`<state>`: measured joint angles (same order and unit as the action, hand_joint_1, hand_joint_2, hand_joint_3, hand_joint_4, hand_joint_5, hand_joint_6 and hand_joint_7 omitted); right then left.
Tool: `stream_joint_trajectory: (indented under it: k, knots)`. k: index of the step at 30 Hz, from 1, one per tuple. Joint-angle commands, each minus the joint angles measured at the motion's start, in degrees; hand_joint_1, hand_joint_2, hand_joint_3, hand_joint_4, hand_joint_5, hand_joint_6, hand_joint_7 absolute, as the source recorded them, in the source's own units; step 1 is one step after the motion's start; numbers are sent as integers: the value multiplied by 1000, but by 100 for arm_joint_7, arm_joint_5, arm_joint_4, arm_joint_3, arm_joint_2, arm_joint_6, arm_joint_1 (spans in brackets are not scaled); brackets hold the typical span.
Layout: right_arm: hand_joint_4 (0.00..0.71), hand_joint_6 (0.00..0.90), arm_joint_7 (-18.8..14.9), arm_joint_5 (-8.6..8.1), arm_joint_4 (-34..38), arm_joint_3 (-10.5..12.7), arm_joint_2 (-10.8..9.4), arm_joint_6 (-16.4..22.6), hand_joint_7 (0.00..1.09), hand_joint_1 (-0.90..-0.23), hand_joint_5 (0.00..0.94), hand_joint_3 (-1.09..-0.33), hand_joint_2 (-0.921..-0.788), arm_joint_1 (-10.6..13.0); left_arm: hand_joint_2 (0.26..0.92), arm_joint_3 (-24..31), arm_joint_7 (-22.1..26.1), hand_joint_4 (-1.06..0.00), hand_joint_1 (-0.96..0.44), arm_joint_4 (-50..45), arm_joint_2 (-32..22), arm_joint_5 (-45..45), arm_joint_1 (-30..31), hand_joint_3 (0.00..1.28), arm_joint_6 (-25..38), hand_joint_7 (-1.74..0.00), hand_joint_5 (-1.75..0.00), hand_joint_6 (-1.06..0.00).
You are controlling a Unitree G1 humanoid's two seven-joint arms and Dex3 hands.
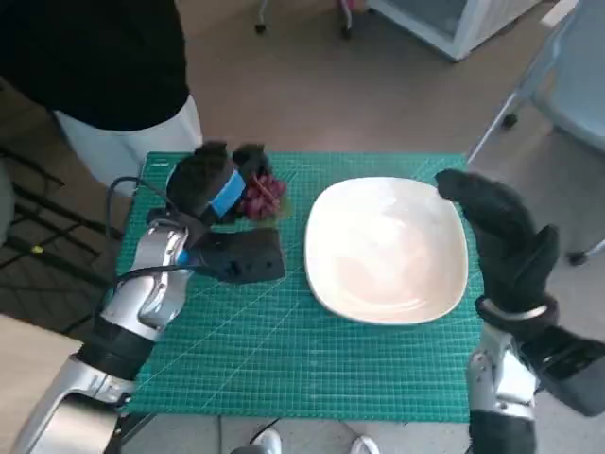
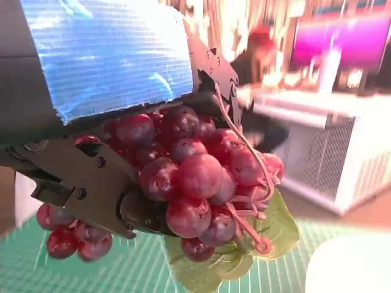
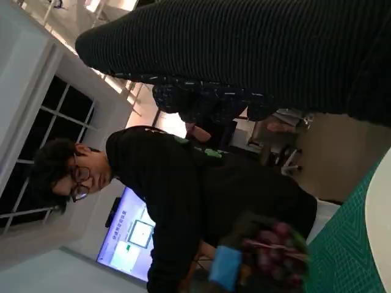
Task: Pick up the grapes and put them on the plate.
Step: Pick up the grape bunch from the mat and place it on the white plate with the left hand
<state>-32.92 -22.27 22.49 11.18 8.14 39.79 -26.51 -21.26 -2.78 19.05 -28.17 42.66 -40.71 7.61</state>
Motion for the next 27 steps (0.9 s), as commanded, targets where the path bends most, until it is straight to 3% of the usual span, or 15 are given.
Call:
stream_joint_trajectory:
  k: [1, 15, 27]
  knots:
    - [206, 8, 44, 36, 97, -3, -24, 27, 394, -504, 0, -564, -921, 28, 921, 91, -72, -652, 3, -133, -28, 77, 147, 114, -51, -1245, -1177, -561]
    - [205, 5, 4, -34, 89, 39, 27, 33, 398, -502, 0, -566, -921, 47, 921, 25, 197, -669, 2, -279, 105, 166, 64, 107, 56, -1251, -1154, -560]
    - [206, 3, -44, -149, 128, 146, 94, 14, 398, -501, 1, -563, -921, 45, 921, -121, 623, -644, 3, -421, 642, 245, -250, 131, 229, -1242, -1219, -534]
